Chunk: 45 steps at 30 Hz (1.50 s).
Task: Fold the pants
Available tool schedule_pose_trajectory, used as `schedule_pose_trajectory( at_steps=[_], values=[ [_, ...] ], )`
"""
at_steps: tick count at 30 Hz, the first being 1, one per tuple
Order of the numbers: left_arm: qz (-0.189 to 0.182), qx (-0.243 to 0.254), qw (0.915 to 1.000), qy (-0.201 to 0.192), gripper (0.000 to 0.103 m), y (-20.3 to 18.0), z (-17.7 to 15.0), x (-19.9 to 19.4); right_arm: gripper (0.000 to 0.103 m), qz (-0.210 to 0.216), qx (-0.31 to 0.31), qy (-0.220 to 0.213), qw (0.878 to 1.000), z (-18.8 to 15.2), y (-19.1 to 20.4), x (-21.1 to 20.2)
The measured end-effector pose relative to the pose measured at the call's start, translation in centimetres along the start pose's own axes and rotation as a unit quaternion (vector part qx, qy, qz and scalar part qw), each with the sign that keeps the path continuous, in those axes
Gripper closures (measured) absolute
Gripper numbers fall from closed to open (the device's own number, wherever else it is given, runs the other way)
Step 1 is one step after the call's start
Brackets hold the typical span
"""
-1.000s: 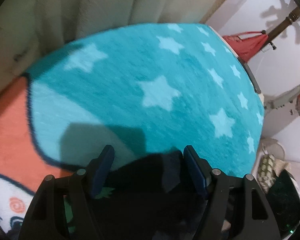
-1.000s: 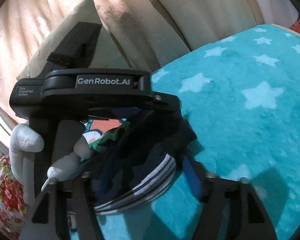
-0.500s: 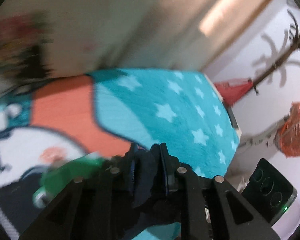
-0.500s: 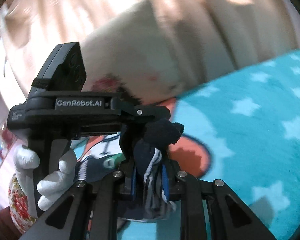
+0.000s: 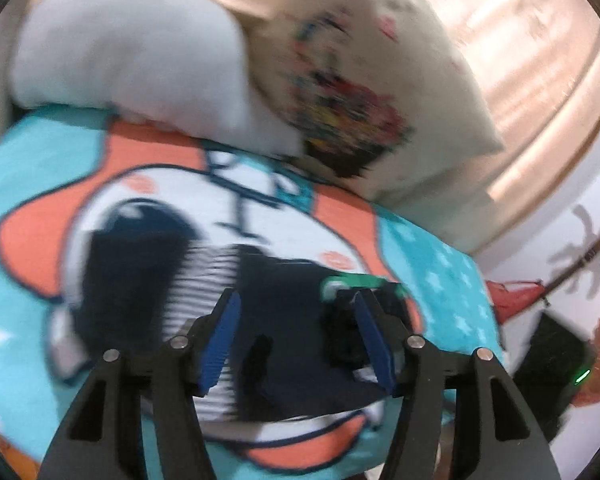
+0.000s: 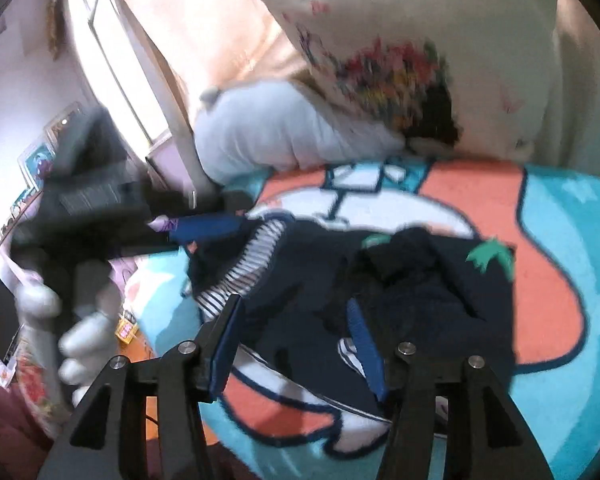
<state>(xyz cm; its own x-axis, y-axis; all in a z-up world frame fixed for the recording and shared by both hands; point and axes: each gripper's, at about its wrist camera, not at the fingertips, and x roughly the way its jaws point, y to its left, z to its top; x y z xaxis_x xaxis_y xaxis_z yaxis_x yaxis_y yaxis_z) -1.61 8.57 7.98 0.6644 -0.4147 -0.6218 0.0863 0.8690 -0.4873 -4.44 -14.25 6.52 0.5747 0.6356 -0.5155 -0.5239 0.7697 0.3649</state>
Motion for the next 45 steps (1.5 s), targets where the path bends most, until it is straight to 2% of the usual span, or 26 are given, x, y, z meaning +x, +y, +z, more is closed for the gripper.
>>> schedule_pose_trajectory(
  at_steps=[3,5,6,8,12,14,18,19,21,22,23,25,28,31,35,38,42,45],
  values=[
    [0.023,-0.011,0.9995,-0.018,0.044,2.1,-0.4,-1.3,0.048,-0.049,0.017,-0.033,0.998,1.4,-0.9,-2.1],
    [0.033,-0.019,0.9989,-0.028,0.044,3.2,-0.6,-1.8,0.063,-0.092,0.019,-0.033,0.995,2.3,-1.5,-2.0],
    [0.037,-0.023,0.9985,-0.031,0.044,3.7,-0.6,-2.0,0.063,-0.105,0.027,-0.025,0.994,2.9,-2.0,-1.2],
    [0.048,-0.034,0.9975,-0.038,0.044,4.8,-0.8,-2.4,0.063,-0.095,0.046,-0.003,0.994,3.4,-3.0,1.0],
    [0.063,-0.051,0.9958,-0.042,0.044,6.7,-1.1,-3.1,0.062,-0.106,0.058,0.077,0.990,2.6,-4.0,7.1],
    [0.070,-0.057,0.9947,-0.048,0.044,7.7,-1.4,-3.8,0.061,-0.119,0.056,0.105,0.986,2.0,-4.4,8.6],
    [0.084,-0.074,0.9917,-0.062,0.044,10.1,-1.9,-4.9,0.060,-0.136,0.050,0.106,0.984,3.5,-3.4,6.2],
    [0.084,-0.077,0.9915,-0.063,0.044,10.4,-1.9,-5.0,0.060,-0.136,0.044,0.095,0.985,4.2,-2.6,5.1],
    [0.079,-0.080,0.9915,-0.067,0.044,11.1,-2.3,-5.2,0.048,-0.120,0.031,0.084,0.989,5.4,-0.9,3.8],
    [0.075,-0.079,0.9917,-0.069,0.045,11.2,-2.4,-5.3,0.037,-0.109,0.025,0.082,0.990,6.0,-0.1,3.8],
    [0.071,-0.077,0.9919,-0.072,0.049,11.4,-2.6,-5.5,0.034,-0.093,0.017,0.087,0.992,6.6,0.8,3.9],
    [0.073,-0.070,0.9921,-0.074,0.056,11.5,-3.0,-5.8,0.033,-0.059,0.008,0.113,0.992,7.8,2.5,5.8],
    [0.082,-0.064,0.9915,-0.078,0.058,11.7,-3.5,-6.4,0.033,-0.005,0.005,0.181,0.983,8.9,5.1,11.1],
    [0.083,-0.067,0.9911,-0.079,0.058,12.4,-4.0,-7.1,0.033,0.004,-0.022,0.234,0.972,9.1,7.7,16.0],
    [0.083,-0.072,0.9911,-0.075,0.058,13.5,-4.8,-7.7,0.030,-0.021,-0.041,0.315,0.948,8.9,10.3,22.9],
    [0.079,-0.074,0.9916,-0.071,0.058,14.2,-5.2,-7.9,0.020,-0.065,-0.078,0.343,0.934,8.4,11.7,25.8],
    [0.072,-0.078,0.9923,-0.064,0.058,14.7,-5.2,-7.5,0.015,-0.120,-0.117,0.376,0.911,7.5,12.8,28.7],
    [0.054,-0.071,0.9942,-0.060,0.054,14.1,-5.2,-7.1,0.020,-0.130,-0.125,0.375,0.909,7.4,13.0,28.9]
  ],
)
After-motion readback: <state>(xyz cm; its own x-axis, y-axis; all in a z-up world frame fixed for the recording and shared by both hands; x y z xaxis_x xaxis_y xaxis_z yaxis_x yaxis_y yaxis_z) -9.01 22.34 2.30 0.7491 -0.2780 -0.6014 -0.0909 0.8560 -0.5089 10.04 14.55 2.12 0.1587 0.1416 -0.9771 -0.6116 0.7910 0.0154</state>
